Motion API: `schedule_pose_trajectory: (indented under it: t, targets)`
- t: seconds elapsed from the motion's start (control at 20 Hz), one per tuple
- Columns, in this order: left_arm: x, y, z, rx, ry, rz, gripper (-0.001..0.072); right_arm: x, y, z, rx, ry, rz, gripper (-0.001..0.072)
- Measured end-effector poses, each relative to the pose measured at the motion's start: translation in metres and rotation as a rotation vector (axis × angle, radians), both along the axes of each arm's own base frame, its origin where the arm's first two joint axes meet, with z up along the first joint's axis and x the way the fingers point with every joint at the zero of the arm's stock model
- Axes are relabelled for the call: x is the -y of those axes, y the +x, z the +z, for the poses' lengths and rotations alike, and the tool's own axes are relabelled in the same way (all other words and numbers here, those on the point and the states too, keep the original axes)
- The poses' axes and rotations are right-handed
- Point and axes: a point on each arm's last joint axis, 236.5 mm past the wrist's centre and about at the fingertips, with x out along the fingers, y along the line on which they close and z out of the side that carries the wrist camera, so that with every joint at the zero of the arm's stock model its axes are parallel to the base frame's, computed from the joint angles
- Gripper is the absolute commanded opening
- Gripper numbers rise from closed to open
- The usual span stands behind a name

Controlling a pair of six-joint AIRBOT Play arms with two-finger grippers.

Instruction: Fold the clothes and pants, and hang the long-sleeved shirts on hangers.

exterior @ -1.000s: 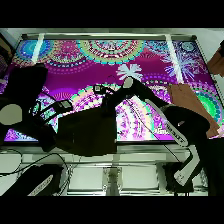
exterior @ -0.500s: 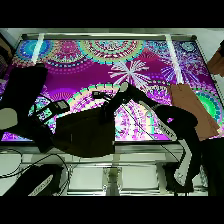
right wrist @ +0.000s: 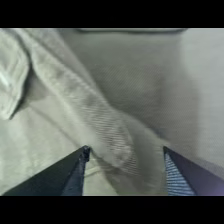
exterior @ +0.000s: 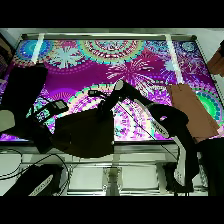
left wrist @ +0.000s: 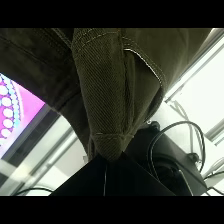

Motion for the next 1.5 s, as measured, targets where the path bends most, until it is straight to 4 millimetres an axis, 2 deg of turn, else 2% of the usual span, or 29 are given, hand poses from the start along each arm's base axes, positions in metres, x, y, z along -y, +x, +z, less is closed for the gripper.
schedule_pose_trajectory:
  t: [0.05,0.1,0.15,0.25,0.4,0.5,0.6,0.7,0.8,0.95,1.05,1.15,1.25,1.4,1.5]
  targets:
    - [-0.001,0.0,0.0,0.002,0.003,0.002,0.0039,0.0,-0.01,-0.001,-0.032,-0.013,0.023,0.0385]
    - [-0.002,0.001,0.0,0.005,0.01,0.004,0.0039,0.001,-0.019,-0.001,-0.062,-0.025,0.043,0.0384]
    - [-0.005,0.002,0.0,0.009,0.019,0.008,0.0039,0.002,-0.029,-0.001,-0.095,-0.044,0.065,0.0338]
    - [-0.009,0.004,0.0,0.016,0.038,0.017,0.0039,0.008,-0.047,-0.001,-0.154,-0.093,0.107,0.0028]
    - [-0.016,0.007,0.0,0.029,0.066,0.033,0.0039,0.024,-0.064,0.0,-0.224,-0.192,0.141,0.0028]
    - [-0.026,0.013,0.001,0.054,0.106,0.051,0.0038,0.039,-0.06,0.007,-0.245,-0.258,0.11,0.0027]
    - [-0.034,0.04,0.005,0.166,0.132,0.086,0.0037,0.054,-0.04,0.028,-0.224,-0.298,0.033,0.0027]
    - [-0.041,0.073,0.01,0.279,0.135,0.152,0.0037,0.069,-0.006,0.057,-0.151,-0.31,-0.095,0.0027]
    - [-0.047,0.106,0.012,0.369,0.116,0.241,0.0036,0.083,0.043,0.096,-0.038,-0.285,-0.289,0.0025]
    - [-0.052,0.161,0.004,0.452,0.022,0.377,0.0036,0.109,0.118,0.164,0.138,-0.195,-0.6,0.0024]
    - [-0.048,0.198,0.0,0.486,-0.073,0.434,0.0036,0.124,0.154,0.202,0.235,-0.124,-0.752,0.0024]
    - [-0.038,0.231,0.007,0.509,-0.161,0.435,0.0036,0.139,0.178,0.228,0.323,-0.088,-0.854,0.0024]
    - [-0.027,0.259,0.027,0.535,-0.233,0.409,0.0036,0.153,0.189,0.247,0.392,-0.076,-0.911,0.0024]
    - [-0.011,0.288,0.077,0.63,-0.324,0.337,0.0036,0.173,0.196,0.282,0.509,-0.06,-0.972,0.0023]
    - [-0.005,0.298,0.109,0.697,-0.359,0.295,0.0036,0.182,0.196,0.307,0.58,-0.035,-1.0,0.0024]
